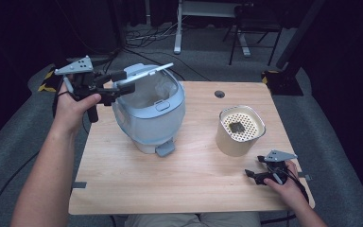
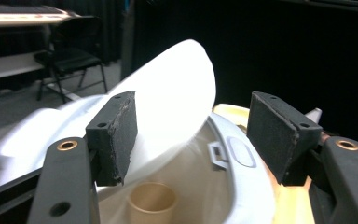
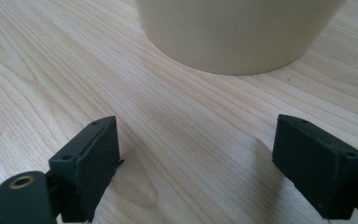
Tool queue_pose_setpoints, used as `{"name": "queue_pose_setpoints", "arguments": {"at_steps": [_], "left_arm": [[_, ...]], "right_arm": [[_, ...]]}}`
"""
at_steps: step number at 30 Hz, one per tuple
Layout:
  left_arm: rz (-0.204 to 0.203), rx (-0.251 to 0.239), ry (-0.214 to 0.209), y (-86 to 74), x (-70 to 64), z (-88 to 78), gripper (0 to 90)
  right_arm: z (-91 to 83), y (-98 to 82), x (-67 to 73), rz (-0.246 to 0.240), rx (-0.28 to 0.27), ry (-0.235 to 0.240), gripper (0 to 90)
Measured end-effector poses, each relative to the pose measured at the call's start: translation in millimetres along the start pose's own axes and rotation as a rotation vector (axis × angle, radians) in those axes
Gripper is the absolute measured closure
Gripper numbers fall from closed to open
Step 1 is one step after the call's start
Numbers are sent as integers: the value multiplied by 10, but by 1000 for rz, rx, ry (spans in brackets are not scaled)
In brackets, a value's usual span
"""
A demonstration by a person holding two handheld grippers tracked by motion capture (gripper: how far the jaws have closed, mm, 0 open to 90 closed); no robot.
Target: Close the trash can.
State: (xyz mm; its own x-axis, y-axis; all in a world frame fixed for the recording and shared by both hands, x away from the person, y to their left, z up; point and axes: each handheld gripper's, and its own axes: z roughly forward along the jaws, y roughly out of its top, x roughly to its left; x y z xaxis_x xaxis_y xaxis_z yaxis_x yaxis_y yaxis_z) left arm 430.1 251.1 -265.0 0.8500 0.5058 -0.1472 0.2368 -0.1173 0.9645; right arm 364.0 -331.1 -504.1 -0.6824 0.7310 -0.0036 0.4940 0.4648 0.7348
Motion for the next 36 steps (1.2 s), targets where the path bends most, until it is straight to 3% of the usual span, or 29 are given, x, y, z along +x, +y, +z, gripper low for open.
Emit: {"name": "queue_pose_setpoints", "arguments": {"at_steps": [5, 12, 18, 24, 28, 31, 36], "left_arm": [[19, 49, -50, -71, -117, 136, 343], [16, 103, -50, -145, -165, 299, 368], [15, 153, -4, -175, -159, 394, 402], [-7, 159, 42, -149, -161, 431, 464], [32, 175, 113, -126, -178, 471, 489], [99, 191, 186, -123, -200, 506, 499], [108, 206, 195, -107, -212, 521, 502]], "right_arm": [[9, 9, -6, -2, 2, 6, 142], [27, 24, -5, -5, 4, 11, 136], [28, 24, -6, -6, 4, 11, 136], [28, 24, -5, -6, 4, 11, 136], [28, 25, -5, -6, 4, 11, 136], [30, 26, -4, -6, 3, 12, 136], [30, 25, -3, -7, 3, 12, 136]]}}
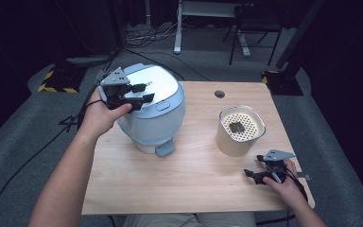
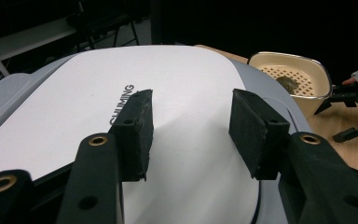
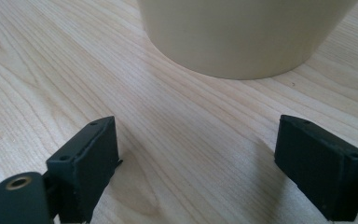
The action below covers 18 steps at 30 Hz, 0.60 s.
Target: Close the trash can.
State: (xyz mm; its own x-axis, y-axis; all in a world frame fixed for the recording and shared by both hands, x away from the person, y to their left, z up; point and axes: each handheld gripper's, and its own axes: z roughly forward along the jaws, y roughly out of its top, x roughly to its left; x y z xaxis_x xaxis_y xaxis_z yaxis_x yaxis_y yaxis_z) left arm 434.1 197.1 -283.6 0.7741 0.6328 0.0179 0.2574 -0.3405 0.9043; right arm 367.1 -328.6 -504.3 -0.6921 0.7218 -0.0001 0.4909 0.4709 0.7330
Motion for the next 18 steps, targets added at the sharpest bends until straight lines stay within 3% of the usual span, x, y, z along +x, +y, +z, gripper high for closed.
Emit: {"name": "queue_pose_setpoints", "arguments": {"at_steps": [4, 5, 10, 11, 13, 18], "left_arm": [[16, 5, 15, 7, -7, 10, 504], [45, 18, 38, 4, -24, 23, 522], [21, 28, 46, 18, -28, 23, 523], [-1, 29, 39, 17, -24, 14, 509], [-26, 38, 40, 26, -40, -5, 320], [-38, -53, -70, 49, -147, -186, 299]], "right_arm": [[-1, -1, 4, -3, 0, 2, 136], [-3, -2, 6, -4, 1, 2, 136], [-7, -6, 14, -7, 1, 5, 137], [-7, -7, 15, -5, 0, 5, 137], [-8, -7, 15, -6, 1, 5, 137], [-8, -7, 16, -6, 1, 5, 137]]}}
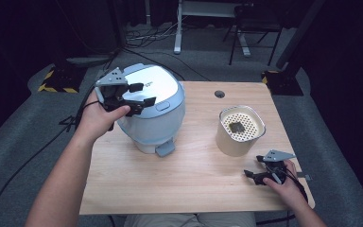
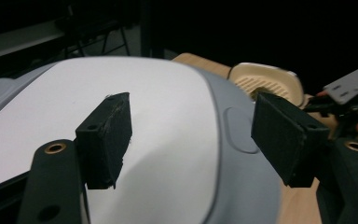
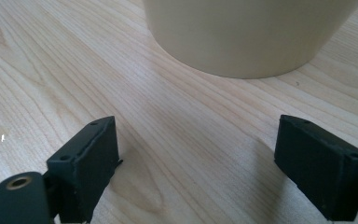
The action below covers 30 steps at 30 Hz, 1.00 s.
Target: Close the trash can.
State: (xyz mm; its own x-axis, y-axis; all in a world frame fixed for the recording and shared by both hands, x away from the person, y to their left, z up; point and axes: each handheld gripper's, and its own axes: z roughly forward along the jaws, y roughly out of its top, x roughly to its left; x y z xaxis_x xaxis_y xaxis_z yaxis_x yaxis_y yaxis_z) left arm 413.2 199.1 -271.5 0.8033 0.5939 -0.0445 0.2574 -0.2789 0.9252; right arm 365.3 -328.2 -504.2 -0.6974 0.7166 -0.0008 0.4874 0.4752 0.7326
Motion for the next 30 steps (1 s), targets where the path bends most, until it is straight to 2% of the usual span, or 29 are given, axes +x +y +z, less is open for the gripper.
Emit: {"name": "queue_pose_setpoints", "arguments": {"at_steps": [4, 6, 8, 13, 16, 21, 24, 26, 30], "left_arm": [[22, 1, -6, -18, -106, -104, 296], [32, -3, -24, -61, -241, -191, 295], [46, 4, -18, -105, -347, -235, 292], [74, 36, -44, -292, -585, -287, 275], [78, 36, -62, -403, -686, -304, 275], [77, 26, -65, -579, -773, -300, 273], [74, 42, -39, -697, -795, -263, 272], [60, 45, -44, -786, -802, -226, 267], [46, 82, -48, -972, -824, -129, 264]], "right_arm": [[-1, 0, 0, 0, 0, 0, 137], [-1, 0, 0, -1, 1, 0, 137], [0, 0, 1, 0, 0, -1, 137], [-1, 0, 2, 1, 0, -2, 137], [-2, 0, 3, 1, 1, -3, 137], [-1, 0, 3, 1, 1, -3, 137], [-2, 0, 3, 0, 1, -3, 137], [-1, 0, 3, 1, 0, -2, 137], [-2, 0, 3, 1, 1, -3, 137]]}}
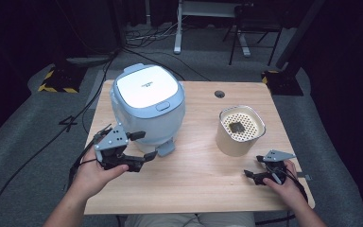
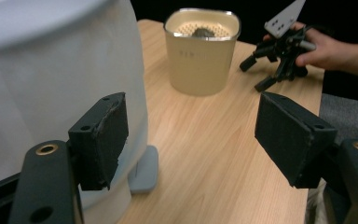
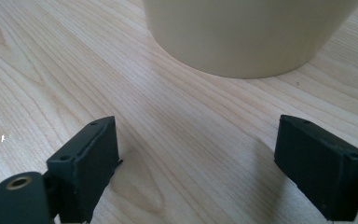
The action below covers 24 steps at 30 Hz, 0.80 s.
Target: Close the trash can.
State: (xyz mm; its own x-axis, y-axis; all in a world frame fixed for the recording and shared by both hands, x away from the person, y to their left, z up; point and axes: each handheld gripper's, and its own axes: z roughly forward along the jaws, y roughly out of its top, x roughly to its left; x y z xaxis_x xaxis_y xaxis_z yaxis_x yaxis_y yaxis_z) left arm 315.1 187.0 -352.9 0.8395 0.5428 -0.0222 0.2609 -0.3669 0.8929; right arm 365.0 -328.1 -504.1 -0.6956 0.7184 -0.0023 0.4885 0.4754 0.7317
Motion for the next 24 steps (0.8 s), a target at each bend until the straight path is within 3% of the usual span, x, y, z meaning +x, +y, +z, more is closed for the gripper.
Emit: {"name": "queue_pose_setpoints", "arguments": {"at_steps": [13, 19, 24], "left_arm": [[-100, 61, 36, -649, 11, 364, 263], [-113, 96, 80, -869, 19, 494, 263], [-139, 139, 86, -1070, 43, 626, 263]], "right_arm": [[1, 0, 0, 0, -1, 1, 137], [1, 0, -1, 0, -1, 1, 137], [1, 0, -1, 0, -1, 1, 137]]}}
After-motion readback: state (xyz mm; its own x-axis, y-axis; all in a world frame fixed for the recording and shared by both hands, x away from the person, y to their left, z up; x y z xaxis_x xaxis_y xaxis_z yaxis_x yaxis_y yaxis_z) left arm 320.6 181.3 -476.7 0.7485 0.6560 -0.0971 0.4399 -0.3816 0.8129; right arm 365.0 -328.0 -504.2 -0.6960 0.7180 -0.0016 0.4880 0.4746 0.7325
